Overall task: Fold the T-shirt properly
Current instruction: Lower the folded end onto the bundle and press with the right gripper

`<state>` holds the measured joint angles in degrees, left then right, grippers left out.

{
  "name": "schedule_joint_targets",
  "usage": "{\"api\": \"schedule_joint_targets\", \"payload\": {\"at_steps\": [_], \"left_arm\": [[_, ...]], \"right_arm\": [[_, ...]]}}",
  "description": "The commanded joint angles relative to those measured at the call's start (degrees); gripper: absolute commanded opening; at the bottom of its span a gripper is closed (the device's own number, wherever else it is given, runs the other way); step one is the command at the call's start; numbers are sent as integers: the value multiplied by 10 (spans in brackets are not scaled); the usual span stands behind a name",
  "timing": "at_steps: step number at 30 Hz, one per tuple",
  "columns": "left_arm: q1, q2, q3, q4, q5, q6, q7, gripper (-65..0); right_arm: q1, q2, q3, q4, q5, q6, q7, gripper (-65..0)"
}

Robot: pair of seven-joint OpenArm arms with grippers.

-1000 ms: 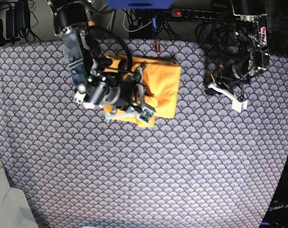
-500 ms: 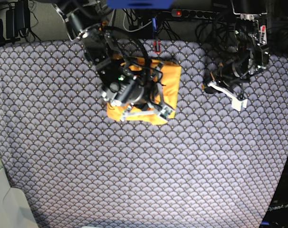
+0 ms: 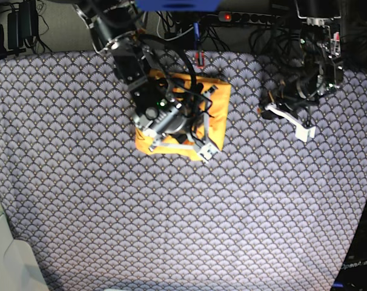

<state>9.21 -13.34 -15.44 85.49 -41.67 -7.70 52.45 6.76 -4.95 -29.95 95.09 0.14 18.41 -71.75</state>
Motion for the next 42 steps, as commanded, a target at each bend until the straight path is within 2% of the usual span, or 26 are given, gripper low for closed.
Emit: {"api": "schedule_joint_targets", "payload": {"at_steps": [1, 5, 6, 10, 13, 15, 21, 24, 26, 34, 37, 40, 42], "left_arm": [[-4, -12, -3, 14, -7, -3, -8, -650], [-4, -14, -3, 33, -7, -3, -8, -650], [-3, -14, -3, 38, -7, -3, -8, -650], [2, -14, -4, 40, -7, -3, -8, -650], [3, -14, -4, 40, -7, -3, -8, -650], [3, -14, -4, 40, -7, -3, -8, -650], [3, -14, -4, 40, -7, -3, -8, -650], [3, -14, -4, 40, -7, -3, -8, -650], [3, -14, -4, 40, -7, -3, -8, -650], [3, -14, -4, 40, -7, -3, -8, -650], [3, -14, -4, 40, -7, -3, -8, -650], [3, -14, -4, 40, -7, -3, -8, -650], [3, -14, -4, 40, -7, -3, -8, -650]], "right_arm": [[10, -15, 1, 11, 3, -4, -2, -650], [10, -31, 3, 11, 3, -16, -13, -650], [10, -34, 3, 11, 3, -36, -14, -650], [10, -40, 4, 11, 4, -168, -15, -650], [10, -40, 4, 7, 5, -228, -15, -650], [10, -40, 4, 7, 5, -252, -15, -650], [9, -40, 4, 6, 3, -266, -40, -650], [3, -40, 4, 7, 5, -334, -34, -650], [2, -40, 4, 10, 6, -360, -33, -650], [3, -40, 1, 12, 10, -367, -34, -650], [2, -40, 2, 35, 60, -367, -36, -650], [1, -40, 2, 60, 105, -367, -37, -601], [1, -40, 1, 68, 135, -366, -36, -545]]}}
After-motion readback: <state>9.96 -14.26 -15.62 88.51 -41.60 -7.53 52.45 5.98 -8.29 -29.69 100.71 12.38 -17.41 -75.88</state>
